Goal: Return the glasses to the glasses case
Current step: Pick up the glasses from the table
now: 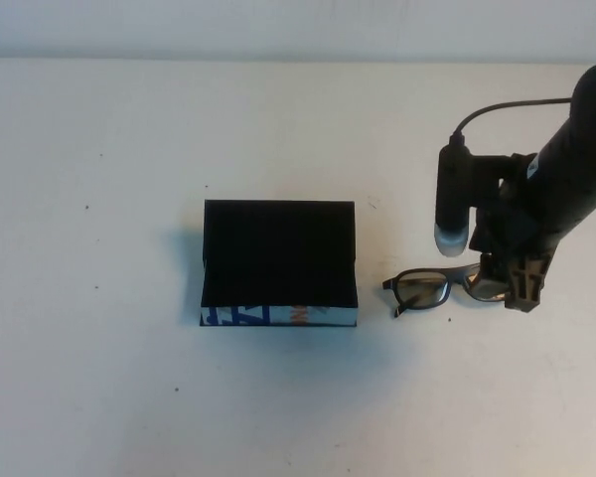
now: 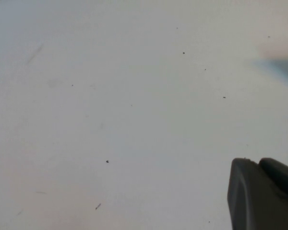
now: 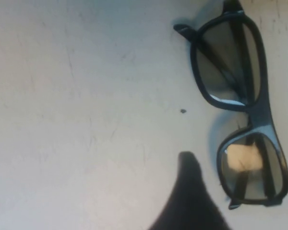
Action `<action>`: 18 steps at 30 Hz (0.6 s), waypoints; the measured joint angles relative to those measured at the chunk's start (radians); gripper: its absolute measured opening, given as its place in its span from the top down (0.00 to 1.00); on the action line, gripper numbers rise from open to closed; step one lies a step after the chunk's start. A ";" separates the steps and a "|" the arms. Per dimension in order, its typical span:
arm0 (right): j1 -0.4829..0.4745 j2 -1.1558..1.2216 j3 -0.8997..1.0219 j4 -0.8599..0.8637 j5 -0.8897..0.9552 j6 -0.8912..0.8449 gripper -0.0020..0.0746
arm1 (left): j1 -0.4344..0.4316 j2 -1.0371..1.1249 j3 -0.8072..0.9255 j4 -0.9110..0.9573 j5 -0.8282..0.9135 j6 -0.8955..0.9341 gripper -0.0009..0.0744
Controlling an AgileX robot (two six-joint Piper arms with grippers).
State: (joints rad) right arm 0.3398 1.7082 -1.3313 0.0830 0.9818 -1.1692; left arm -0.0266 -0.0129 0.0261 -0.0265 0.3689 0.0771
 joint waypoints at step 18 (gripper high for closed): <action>0.000 0.159 -0.033 -0.057 -0.122 -0.230 0.34 | 0.000 0.000 0.000 0.000 0.000 0.000 0.99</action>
State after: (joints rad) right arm 0.3398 1.8668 -1.3643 0.0259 0.8599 -1.3990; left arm -0.0266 -0.0129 0.0261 -0.0265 0.3689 0.0771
